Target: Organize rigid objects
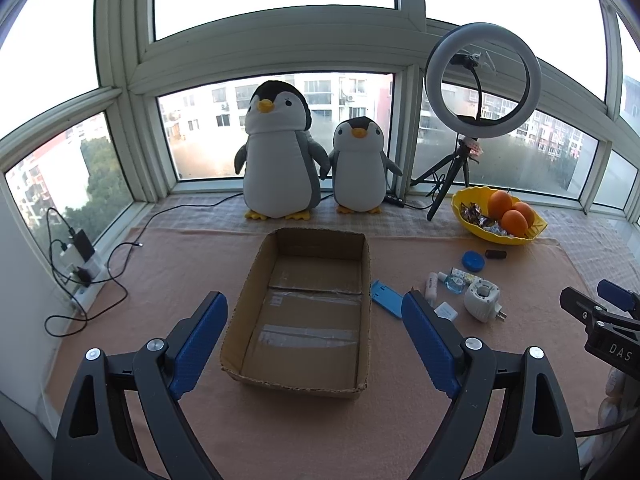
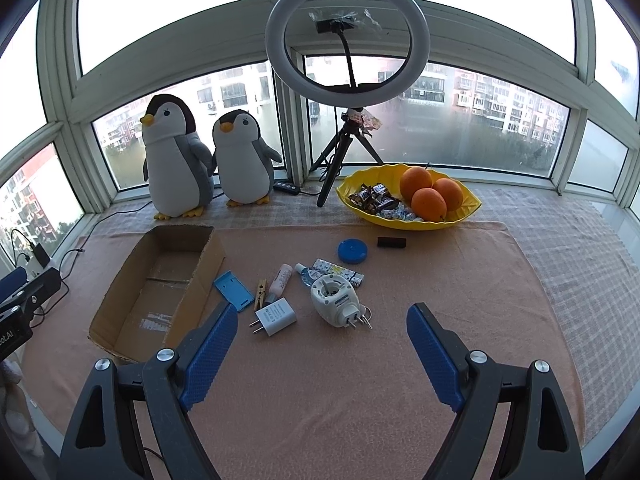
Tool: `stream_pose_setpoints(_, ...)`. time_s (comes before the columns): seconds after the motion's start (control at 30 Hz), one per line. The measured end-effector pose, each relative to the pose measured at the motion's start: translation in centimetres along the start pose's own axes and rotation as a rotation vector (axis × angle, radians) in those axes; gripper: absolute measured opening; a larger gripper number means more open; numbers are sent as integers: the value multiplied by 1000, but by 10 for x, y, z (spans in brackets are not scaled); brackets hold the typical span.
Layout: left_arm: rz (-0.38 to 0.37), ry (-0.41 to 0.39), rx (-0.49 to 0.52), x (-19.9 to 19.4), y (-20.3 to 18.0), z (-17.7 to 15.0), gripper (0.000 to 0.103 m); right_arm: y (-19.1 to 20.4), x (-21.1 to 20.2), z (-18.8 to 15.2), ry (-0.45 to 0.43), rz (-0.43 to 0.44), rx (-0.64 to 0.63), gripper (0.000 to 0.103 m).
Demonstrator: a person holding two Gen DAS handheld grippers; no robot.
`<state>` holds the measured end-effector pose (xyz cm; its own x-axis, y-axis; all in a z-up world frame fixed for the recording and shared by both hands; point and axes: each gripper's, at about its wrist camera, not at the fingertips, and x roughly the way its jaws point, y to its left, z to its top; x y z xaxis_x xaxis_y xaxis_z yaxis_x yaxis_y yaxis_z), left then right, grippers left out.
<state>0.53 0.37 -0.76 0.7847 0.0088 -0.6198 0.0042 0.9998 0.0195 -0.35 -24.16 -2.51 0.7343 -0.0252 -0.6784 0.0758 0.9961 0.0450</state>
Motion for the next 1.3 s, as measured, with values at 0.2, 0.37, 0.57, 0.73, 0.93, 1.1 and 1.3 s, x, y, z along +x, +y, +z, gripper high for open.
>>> stream_pose_setpoints(0.2,0,1,0,0,0,0,89,0,1,-1,5,2,-1,84)
stream_pose_setpoints(0.37,0,0,1,0,0,0,89,1,2,-1,10,2,-3,84)
stream_pose_setpoints(0.57,-1,1,1,0,0,0,89,1,1,-1,11,2,-4,84)
stream_pose_setpoints(0.73,0,1,1,0,-1,0,89,1,2,-1,13,0,-4,84)
stream_pose_setpoints(0.93,0,2,1,0,-1,0,89,1,2,-1,14,1,-5,84)
stream_pose_setpoints(1.1,1,8,-1,3,0,-2,89,0,4,-1,17,5,-7,84)
stream_pose_setpoints(1.3,7,19,-6,9,3,-2,89,1,7,-1,14,7,-12,84)
